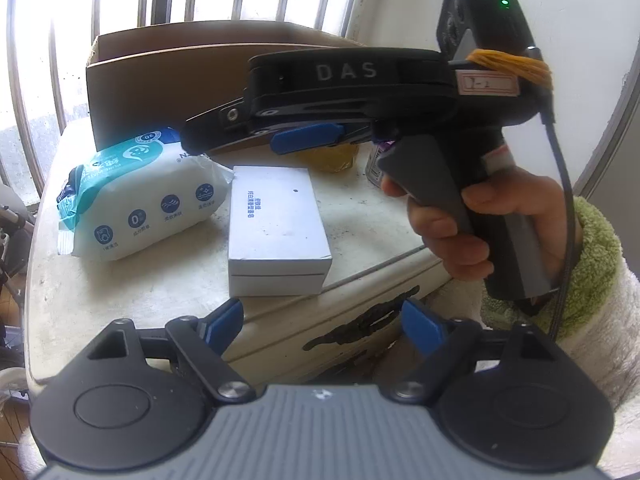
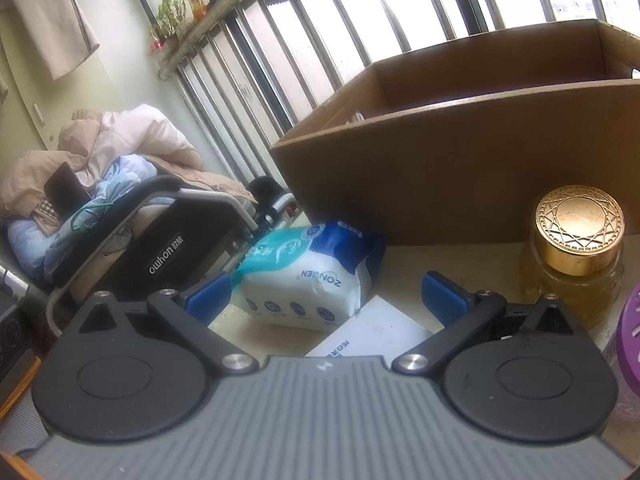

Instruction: Organize objects

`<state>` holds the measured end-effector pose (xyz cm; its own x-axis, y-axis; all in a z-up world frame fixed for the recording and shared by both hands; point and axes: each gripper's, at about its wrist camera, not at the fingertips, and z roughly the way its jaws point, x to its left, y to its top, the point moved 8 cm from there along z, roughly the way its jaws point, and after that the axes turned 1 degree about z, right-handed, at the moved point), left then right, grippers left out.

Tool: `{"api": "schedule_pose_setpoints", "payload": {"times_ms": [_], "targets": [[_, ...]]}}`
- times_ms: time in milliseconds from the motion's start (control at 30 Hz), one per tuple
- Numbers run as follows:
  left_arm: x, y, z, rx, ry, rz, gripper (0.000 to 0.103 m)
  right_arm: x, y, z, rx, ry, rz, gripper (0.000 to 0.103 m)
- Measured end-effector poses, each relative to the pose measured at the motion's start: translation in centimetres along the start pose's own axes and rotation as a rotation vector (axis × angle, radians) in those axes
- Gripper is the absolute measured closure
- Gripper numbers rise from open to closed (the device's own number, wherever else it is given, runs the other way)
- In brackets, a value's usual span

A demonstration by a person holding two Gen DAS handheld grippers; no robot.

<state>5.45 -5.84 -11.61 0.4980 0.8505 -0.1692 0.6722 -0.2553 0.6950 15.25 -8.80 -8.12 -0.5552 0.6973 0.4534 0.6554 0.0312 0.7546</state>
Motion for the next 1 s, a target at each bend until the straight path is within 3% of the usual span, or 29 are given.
{"api": "schedule_pose_setpoints", "payload": {"times_ms": [267, 1000], "targets": [[-0.2, 0.6, 0.7, 0.009, -0.015, -0.007, 0.016, -0.6, -1.0, 1.5, 0.088, 0.031, 0.024, 0.001], [1.8, 1.7, 1.0, 0.020, 0.000, -0.032, 0.015, -1.7, -2.4, -1.7, 0.069, 0.011, 0.147, 0.001]]}}
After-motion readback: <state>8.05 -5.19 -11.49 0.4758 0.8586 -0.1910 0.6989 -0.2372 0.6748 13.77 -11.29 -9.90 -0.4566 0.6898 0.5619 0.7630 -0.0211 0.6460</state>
